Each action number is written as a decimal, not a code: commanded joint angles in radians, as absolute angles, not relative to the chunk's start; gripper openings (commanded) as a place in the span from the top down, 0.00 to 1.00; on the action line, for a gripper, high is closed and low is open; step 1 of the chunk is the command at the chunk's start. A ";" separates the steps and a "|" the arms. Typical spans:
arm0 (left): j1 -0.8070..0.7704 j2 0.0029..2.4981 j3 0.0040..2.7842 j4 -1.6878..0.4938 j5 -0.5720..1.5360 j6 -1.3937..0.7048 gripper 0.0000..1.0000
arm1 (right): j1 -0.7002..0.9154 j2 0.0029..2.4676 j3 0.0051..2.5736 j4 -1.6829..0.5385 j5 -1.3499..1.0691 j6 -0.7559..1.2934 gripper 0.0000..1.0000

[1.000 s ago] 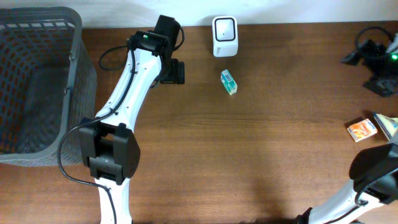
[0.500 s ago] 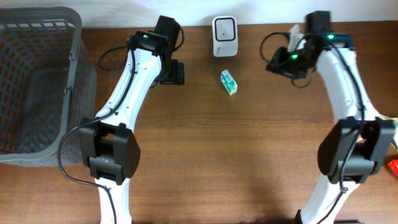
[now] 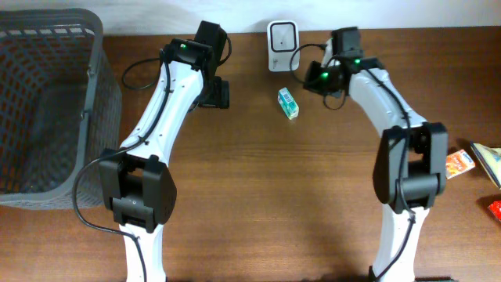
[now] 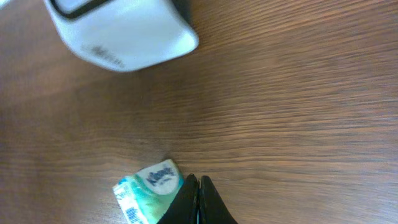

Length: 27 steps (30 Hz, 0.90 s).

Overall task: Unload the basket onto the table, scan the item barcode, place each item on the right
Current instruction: 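Move the right gripper left over the teal pack, then lower the right gripper and grasp the teal pack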

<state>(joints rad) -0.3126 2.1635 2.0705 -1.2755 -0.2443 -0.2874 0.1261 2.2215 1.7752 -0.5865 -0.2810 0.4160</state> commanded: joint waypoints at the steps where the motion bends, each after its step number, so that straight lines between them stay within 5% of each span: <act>1: -0.310 2.135 2.075 -1.277 -0.259 -0.287 0.01 | 0.171 2.282 1.765 -0.570 -0.237 0.428 0.96; 20: -0.310 2.135 2.075 -1.277 -0.258 -0.286 0.01 | 0.194 2.284 1.837 -0.697 -0.609 0.375 0.96; 23: -0.310 2.135 2.075 -1.277 -0.259 -0.286 0.01 | 0.184 2.284 1.853 -0.725 -0.535 0.368 0.73; 26: -0.310 2.135 2.075 -1.277 -0.259 -0.286 0.01 | 0.184 2.284 1.853 -0.727 -0.515 0.290 0.28; 27: -0.310 2.135 2.075 -1.277 -0.259 -0.286 0.01 | 0.186 2.284 1.853 -0.727 -0.508 0.272 0.22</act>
